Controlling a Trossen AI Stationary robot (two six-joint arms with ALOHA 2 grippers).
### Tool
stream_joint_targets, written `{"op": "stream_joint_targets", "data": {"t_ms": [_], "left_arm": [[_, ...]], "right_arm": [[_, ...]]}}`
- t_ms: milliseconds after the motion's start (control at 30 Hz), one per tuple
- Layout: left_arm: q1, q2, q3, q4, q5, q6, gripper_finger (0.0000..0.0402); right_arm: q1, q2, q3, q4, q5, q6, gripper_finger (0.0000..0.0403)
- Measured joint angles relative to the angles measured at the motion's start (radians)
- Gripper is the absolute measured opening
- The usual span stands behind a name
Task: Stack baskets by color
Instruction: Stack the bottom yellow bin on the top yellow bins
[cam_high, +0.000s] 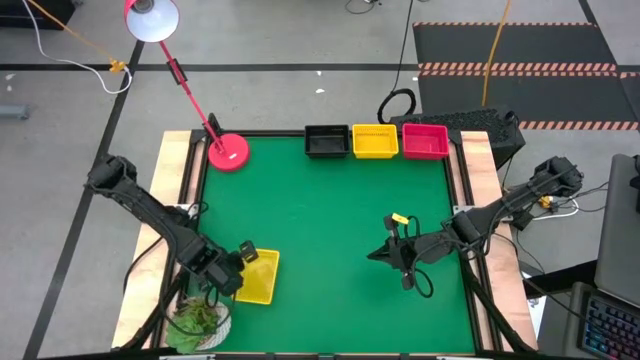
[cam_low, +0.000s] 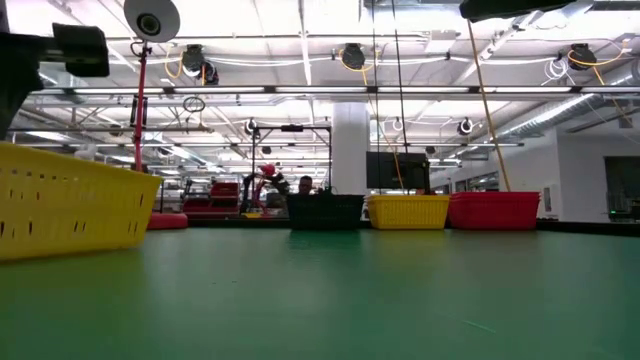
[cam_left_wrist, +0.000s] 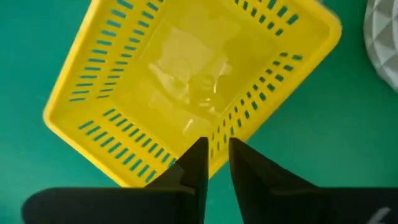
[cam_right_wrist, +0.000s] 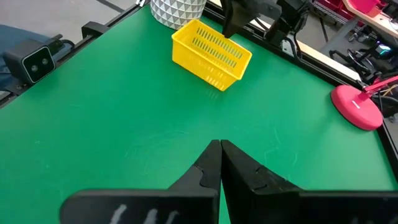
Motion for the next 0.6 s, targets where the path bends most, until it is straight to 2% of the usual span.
{"op": "stream_joint_targets", "data": {"t_ms": [167,367,600], "left_arm": [[-0.023,0.000,0.000,-0.004,-0.098,0.027,0.0103],[-0.028,0.005,0.000,-0.018,-0.058,0.068,0.0146],[-0.025,0.026,-0.020,-0.029,-0.052,0.104,0.0137]], "right_arm": [[0.000,0.000,0.000,0.000,0.000,0.000,0.0000],[0.000,0.000,0.000,0.000,0.000,0.000,0.0000],[0.000,0.000,0.000,0.000,-0.001,0.000,0.0000]]}}
